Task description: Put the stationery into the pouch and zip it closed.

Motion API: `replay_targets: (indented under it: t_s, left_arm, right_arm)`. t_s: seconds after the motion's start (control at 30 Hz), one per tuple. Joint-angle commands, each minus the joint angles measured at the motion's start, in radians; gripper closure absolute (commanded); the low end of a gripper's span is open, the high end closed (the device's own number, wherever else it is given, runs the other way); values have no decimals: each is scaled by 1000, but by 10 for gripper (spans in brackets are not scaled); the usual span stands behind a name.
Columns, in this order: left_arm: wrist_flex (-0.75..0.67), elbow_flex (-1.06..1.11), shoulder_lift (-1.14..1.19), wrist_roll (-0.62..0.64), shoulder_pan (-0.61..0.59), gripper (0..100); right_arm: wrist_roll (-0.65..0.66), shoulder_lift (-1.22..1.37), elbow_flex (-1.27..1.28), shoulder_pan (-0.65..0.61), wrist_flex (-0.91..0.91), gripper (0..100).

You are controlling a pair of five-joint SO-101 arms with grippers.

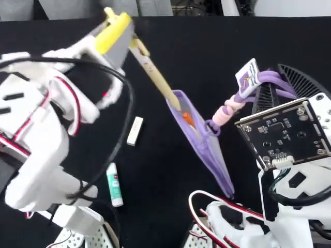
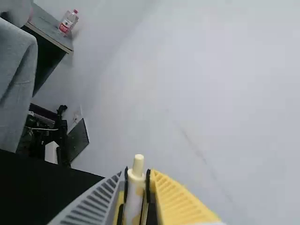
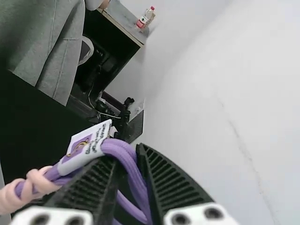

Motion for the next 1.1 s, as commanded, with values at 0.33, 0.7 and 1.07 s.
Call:
replay_targets:
  t_s: [0.33,0.7,1.07]
  left_arm:
    - [6,142,-264,3,-25,971]
    - [-210,730,-485,-2,130,970]
    - [-661,1357,-601,-3,119,970]
  right_arm:
    - [8,-1,8,14,11,987]
    - [8,-1,8,14,11,987]
    - [8,-5,8,15,11,987]
